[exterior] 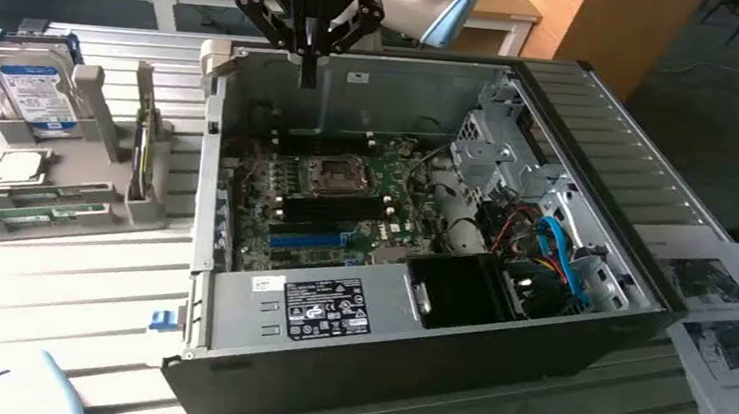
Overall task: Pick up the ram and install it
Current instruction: 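Reach for the ram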
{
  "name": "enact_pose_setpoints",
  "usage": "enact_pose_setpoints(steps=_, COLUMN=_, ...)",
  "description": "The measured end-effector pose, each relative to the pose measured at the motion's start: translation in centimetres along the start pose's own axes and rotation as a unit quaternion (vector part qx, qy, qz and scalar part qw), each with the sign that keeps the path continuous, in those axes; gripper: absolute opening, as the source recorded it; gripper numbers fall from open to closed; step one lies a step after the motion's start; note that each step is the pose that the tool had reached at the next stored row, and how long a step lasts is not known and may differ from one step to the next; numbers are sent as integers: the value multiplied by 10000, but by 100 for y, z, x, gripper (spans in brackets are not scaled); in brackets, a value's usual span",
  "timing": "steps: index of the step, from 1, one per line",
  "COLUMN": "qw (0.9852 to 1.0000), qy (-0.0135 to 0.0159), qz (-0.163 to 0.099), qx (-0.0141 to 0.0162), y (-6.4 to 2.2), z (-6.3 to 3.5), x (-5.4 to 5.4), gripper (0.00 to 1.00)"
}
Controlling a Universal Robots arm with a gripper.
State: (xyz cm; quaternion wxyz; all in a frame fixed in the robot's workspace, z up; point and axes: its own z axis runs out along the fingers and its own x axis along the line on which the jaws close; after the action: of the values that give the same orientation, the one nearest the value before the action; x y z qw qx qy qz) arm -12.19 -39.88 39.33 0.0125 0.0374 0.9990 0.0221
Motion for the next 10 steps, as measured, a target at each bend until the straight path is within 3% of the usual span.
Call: enact_pose_setpoints(steps=10, qw=10000, qy=0, qz=0, qx=0, y=0, z=0, x=0, gripper=9)
